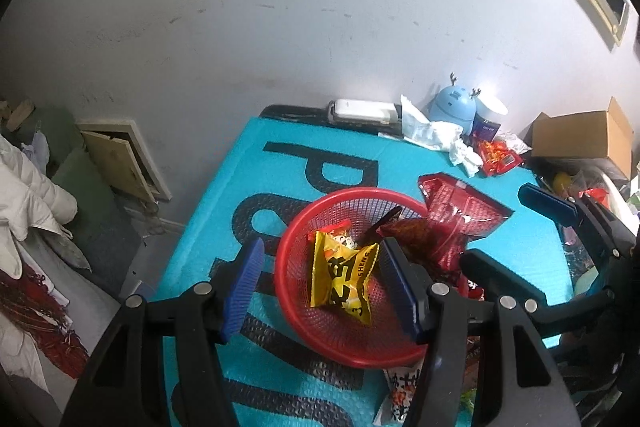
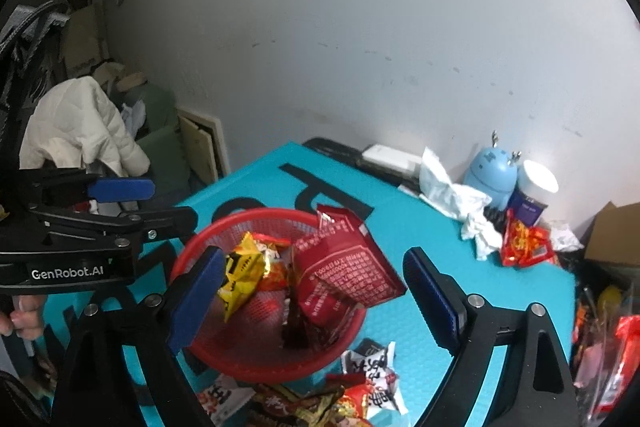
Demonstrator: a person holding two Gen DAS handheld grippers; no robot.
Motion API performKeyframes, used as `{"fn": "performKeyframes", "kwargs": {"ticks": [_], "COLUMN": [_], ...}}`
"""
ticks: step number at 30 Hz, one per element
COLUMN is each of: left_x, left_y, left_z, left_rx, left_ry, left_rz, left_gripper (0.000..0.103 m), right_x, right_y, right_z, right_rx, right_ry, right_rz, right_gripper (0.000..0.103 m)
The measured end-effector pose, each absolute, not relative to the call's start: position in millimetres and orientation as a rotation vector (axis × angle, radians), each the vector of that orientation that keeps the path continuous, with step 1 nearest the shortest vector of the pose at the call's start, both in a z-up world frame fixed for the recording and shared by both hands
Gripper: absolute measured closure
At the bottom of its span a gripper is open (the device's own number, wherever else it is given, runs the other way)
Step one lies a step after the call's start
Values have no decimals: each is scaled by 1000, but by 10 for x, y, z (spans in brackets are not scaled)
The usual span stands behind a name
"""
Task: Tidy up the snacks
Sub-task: 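Open both grippers to drop the packets into the basket, then lift both grippers away from the basket back over the table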
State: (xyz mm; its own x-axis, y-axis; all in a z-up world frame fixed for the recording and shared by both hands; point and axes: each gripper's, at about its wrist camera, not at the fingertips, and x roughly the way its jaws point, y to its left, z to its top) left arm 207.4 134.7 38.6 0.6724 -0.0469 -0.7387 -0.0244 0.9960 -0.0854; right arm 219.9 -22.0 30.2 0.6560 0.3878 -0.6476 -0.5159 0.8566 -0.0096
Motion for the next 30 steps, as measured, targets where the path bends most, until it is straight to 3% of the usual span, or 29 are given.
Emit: {"fn": "performKeyframes", "kwargs": {"ticks": [18, 30], "left_x": [1286, 694], "left_y": [1189, 903], "left_z": [1104, 1355], "left_rx": [-78, -42], "left_ry": [668, 585], "left_rz": [-36, -117], "left_gripper": [44, 44], "right_x": [1503, 874], "right_y": [-434, -679], "right_z": [1100, 1345], "right_rx": [-208, -206], "right_ry": [510, 452], "right_rz": [482, 436], "right_gripper": [10, 8]}}
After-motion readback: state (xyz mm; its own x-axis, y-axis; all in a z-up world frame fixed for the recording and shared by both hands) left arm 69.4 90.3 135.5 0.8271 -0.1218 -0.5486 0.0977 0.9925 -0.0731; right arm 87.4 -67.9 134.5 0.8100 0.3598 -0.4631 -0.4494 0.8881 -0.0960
